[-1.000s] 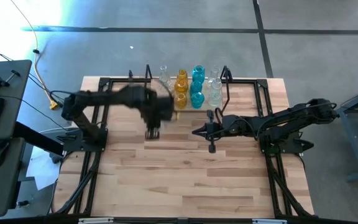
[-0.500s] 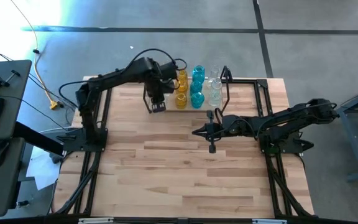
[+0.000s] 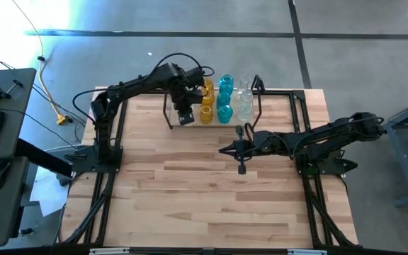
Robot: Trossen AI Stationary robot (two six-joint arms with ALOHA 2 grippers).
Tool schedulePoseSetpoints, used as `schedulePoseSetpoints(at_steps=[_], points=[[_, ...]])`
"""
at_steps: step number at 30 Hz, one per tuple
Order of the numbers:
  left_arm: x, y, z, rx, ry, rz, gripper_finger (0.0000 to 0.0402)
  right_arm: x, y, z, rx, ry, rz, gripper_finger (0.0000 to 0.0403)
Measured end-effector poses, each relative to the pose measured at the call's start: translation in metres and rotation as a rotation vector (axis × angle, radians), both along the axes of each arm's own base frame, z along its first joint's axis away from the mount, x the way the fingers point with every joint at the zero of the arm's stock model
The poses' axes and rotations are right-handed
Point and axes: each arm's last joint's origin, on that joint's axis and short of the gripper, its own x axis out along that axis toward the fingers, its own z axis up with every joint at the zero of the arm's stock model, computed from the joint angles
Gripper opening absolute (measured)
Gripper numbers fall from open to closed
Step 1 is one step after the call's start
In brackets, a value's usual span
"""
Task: Sort vases onto shelf
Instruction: Put the transparent vase on the shelf aligned with other transparent vase
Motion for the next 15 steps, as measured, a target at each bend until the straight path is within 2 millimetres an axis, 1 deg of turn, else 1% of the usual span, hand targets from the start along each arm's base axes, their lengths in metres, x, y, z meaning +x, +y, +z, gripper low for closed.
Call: schedulePoseSetpoints(at_steps=[5, 8, 11, 15], points=[[-0.002, 0.009, -0.003, -0.005, -0.012, 0.038, 0.0003, 0.0, 0.0, 0.0, 0.0, 0.002, 0.0, 0.0], [-0.002, 0.006, -0.001, -0.004, -0.01, 0.038, 0.0003, 0.0, 0.0, 0.0, 0.0, 0.001, 0.0, 0.0], [-0.005, -0.006, 0.007, -0.012, -0.006, 0.016, 0.0003, 0.0, 0.0, 0.0, 0.0, 0.001, 0.0, 0.0], [0.001, -0.033, 0.01, -0.05, 0.01, -0.033, 0.0003, 0.0, 0.0, 0.0, 0.0, 0.002, 0.0, 0.0]])
